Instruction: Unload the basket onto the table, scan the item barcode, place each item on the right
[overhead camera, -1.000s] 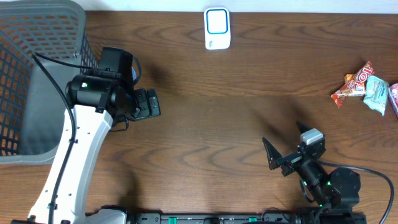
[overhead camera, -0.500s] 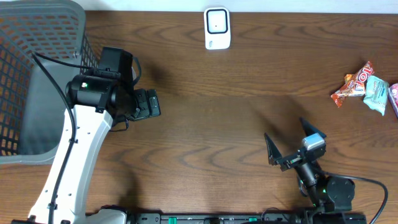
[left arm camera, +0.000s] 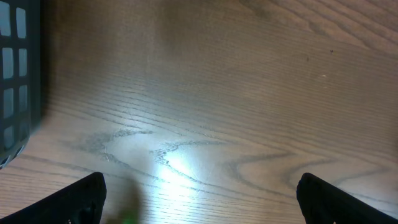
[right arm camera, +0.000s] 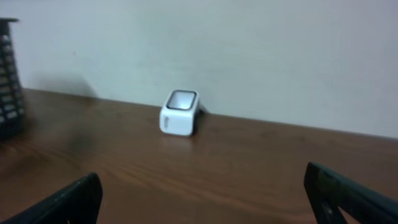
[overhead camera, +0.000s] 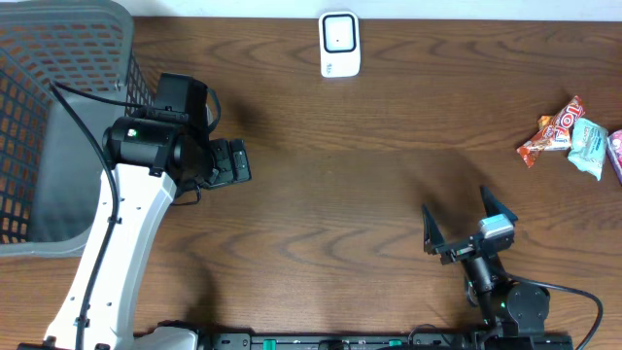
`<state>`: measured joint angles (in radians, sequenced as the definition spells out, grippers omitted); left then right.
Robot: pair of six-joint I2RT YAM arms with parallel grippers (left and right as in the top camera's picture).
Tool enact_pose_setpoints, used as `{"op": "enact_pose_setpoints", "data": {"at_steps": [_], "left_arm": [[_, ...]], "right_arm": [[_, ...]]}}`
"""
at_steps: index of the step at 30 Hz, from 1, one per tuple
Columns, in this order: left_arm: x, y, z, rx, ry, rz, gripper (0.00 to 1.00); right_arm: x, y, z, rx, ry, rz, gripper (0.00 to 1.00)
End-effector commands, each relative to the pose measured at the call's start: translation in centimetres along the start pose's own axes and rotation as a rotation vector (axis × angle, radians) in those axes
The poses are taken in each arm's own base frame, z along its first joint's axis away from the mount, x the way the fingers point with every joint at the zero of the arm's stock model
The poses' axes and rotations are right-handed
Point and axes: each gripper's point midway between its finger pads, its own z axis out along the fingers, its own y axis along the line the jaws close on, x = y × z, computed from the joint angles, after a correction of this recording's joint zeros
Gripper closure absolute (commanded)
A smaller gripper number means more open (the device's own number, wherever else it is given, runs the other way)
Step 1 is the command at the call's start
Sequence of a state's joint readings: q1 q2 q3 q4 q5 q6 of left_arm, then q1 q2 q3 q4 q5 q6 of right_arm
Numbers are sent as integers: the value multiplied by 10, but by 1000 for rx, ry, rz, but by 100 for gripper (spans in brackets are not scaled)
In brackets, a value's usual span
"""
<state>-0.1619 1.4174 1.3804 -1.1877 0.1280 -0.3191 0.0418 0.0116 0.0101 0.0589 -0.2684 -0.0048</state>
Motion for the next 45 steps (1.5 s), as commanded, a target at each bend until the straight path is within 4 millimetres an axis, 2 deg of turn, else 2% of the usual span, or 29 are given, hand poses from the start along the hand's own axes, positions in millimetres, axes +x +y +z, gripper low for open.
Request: {"op": "enact_pose_setpoints", "data": {"at_steps": [1, 4, 20, 45], "left_arm": [[0, 1, 0, -6, 0, -11, 2], [0, 1, 0, -6, 0, -11, 2], [0, 1, 0, -6, 0, -11, 2], [0, 1, 0, -6, 0, -11, 2]], "right_arm": [[12, -10, -1, 63, 43, 17, 1], [31, -11, -2, 68, 118, 35, 1], [30, -17, -3, 101, 117, 28, 1], [30, -16, -3, 92, 115, 18, 1]]}}
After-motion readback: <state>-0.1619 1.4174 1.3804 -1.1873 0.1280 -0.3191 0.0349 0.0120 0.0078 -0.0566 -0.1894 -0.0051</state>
